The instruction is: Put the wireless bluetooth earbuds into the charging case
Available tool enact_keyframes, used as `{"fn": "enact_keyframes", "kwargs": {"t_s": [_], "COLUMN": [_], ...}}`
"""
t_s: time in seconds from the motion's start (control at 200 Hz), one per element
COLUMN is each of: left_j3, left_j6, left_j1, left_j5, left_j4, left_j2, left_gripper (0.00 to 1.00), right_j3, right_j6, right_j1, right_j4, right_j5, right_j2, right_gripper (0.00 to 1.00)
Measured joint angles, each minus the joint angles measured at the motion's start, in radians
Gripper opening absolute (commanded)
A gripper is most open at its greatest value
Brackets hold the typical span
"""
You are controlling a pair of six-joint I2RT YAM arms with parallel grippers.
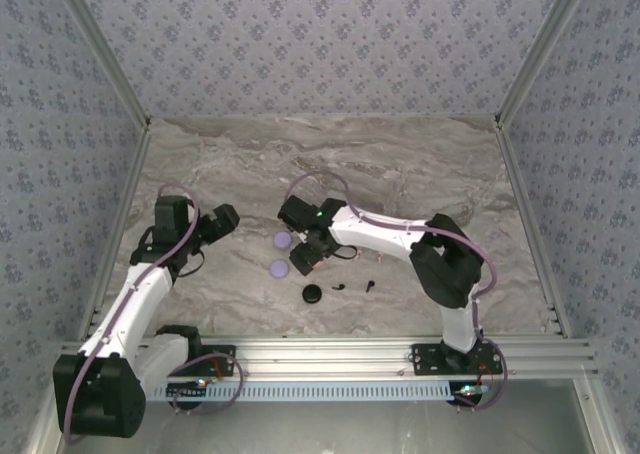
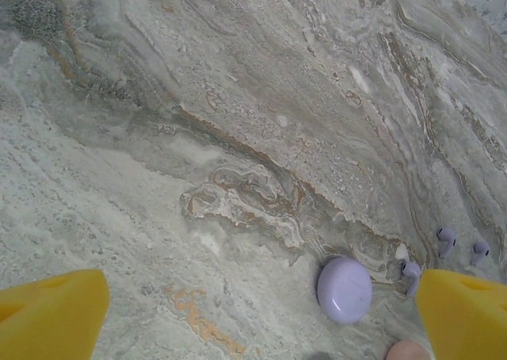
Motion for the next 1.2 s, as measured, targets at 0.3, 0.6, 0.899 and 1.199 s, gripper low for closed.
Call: {"fn": "enact_keyframes", "kwargs": {"t_s": [0.3, 0.6, 0.899, 1.199], "left_j3": [0.000, 0.000, 0.000, 0.000], "left_j6": [0.004, 0.004, 0.004, 0.004], "left_j1": [0.000, 0.000, 0.000, 0.000], "left_j5": [-0.010, -0.011, -0.011, -0.010], "left_j4": [-0.011, -0.011, -0.011, -0.011], "left_j2": [0.000, 0.000, 0.000, 0.000], "left_gripper": [0.99, 0.99, 0.99, 0.99], "right_j3": [0.018, 0.018, 0.018, 0.018], "right_j6": [0.024, 0.027, 0.028, 0.039], "right_j1": [-0.001, -0.003, -0.007, -0.012], "right_j4": [-0.003, 0.008, 0.029, 0.043], "right_j5": [-0.006, -0.033, -0.040, -0.051], "right_j2": [0.069, 0.101, 0.116, 0.116], "right_gripper": [0.75, 0.70, 0.67, 0.55]}}
